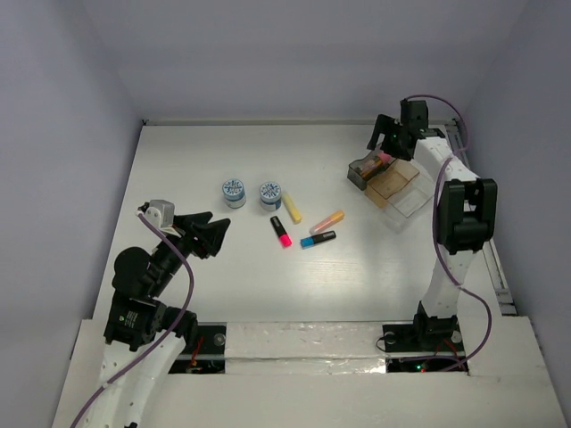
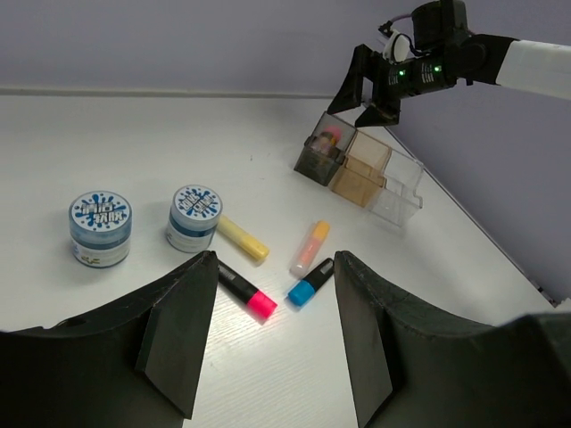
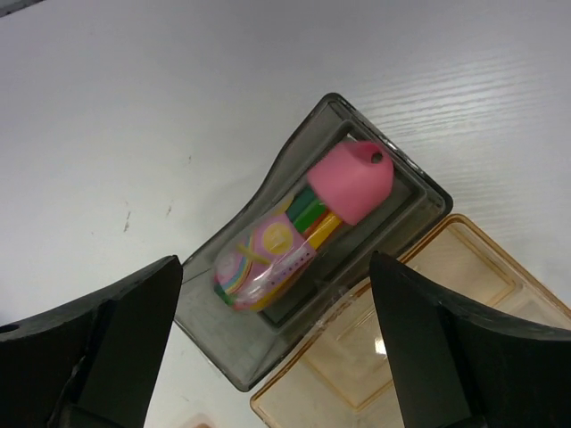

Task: Sort the stationery into containers
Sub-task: Place the stationery in the storage box, then pick up the stationery from the center of the board.

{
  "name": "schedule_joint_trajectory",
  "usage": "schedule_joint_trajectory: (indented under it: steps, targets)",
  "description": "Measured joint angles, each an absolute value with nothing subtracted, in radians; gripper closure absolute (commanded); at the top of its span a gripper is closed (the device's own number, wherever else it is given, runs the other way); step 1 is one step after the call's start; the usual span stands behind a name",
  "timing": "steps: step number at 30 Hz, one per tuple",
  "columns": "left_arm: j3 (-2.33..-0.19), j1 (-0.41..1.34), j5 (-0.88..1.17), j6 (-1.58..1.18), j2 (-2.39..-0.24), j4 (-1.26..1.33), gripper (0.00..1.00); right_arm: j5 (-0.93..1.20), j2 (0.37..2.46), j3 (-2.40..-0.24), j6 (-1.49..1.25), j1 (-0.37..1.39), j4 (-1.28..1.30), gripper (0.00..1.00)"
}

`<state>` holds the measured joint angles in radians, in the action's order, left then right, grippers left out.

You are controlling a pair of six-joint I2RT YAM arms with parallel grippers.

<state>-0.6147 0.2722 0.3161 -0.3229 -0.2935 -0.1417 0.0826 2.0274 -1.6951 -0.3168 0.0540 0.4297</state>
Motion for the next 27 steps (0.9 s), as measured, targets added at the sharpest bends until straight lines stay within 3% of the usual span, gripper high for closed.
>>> schedule_joint_trajectory:
  steps: [6, 8, 9, 10, 11, 13, 14, 16, 18, 21, 22, 24, 27]
  targets:
    - [-0.615, 0.272, 0.319, -0.323, -0.293, -0.138, 0.49, 0.037, 1.989, -1.700, -0.303, 0.057, 0.438, 0.08]
    - [-0.615, 0.272, 0.319, -0.323, -0.293, -0.138, 0.49, 0.016, 1.963, -1.698, -0.291, 0.062, 0.437, 0.33]
    - [-0.615, 0.272, 0.319, -0.323, -0.293, -0.138, 0.49, 0.004, 1.941, -1.687, -0.286, 0.068, 0.427, 0.53]
    - [-0.615, 0.272, 0.319, -0.323, -0.293, -0.137, 0.50, -0.003, 1.919, -1.670, -0.280, 0.076, 0.414, 0.90]
    - [-0.615, 0.272, 0.319, -0.323, -0.293, -0.137, 0.52, -0.010, 1.884, -1.641, -0.275, 0.091, 0.399, 0.97]
    - [-0.615, 0.267, 0.320, -0.323, -0.292, -0.135, 0.60, -0.019, 1.825, -1.596, -0.273, 0.136, 0.382, 1.00]
    - [-0.615, 0.266, 0.320, -0.323, -0.292, -0.134, 0.77, -0.020, 1.797, -1.571, -0.268, 0.170, 0.359, 1.00]
    - [-0.615, 0.265, 0.314, -0.324, -0.290, -0.131, 0.96, -0.021, 1.756, -1.525, -0.258, 0.259, 0.317, 0.94]
    - [-0.615, 0.262, 0.308, -0.320, -0.290, -0.131, 1.00, -0.015, 1.741, -1.488, -0.250, 0.356, 0.274, 0.85]
    - [-0.615, 0.259, 0.298, -0.318, -0.290, -0.131, 0.98, 0.013, 1.748, -1.424, -0.236, 0.510, 0.216, 0.33]
    - [-0.615, 0.257, 0.295, -0.318, -0.290, -0.131, 0.90, 0.025, 1.756, -1.407, -0.234, 0.556, 0.209, 0.10]
    - [-0.615, 0.253, 0.291, -0.315, -0.289, -0.131, 0.82, 0.047, 1.784, -1.399, -0.217, 0.624, 0.207, 0.01]
    - [-0.615, 0.253, 0.288, -0.316, -0.289, -0.131, 0.74, 0.064, 1.858, -1.421, -0.197, 0.688, 0.210, 0.00]
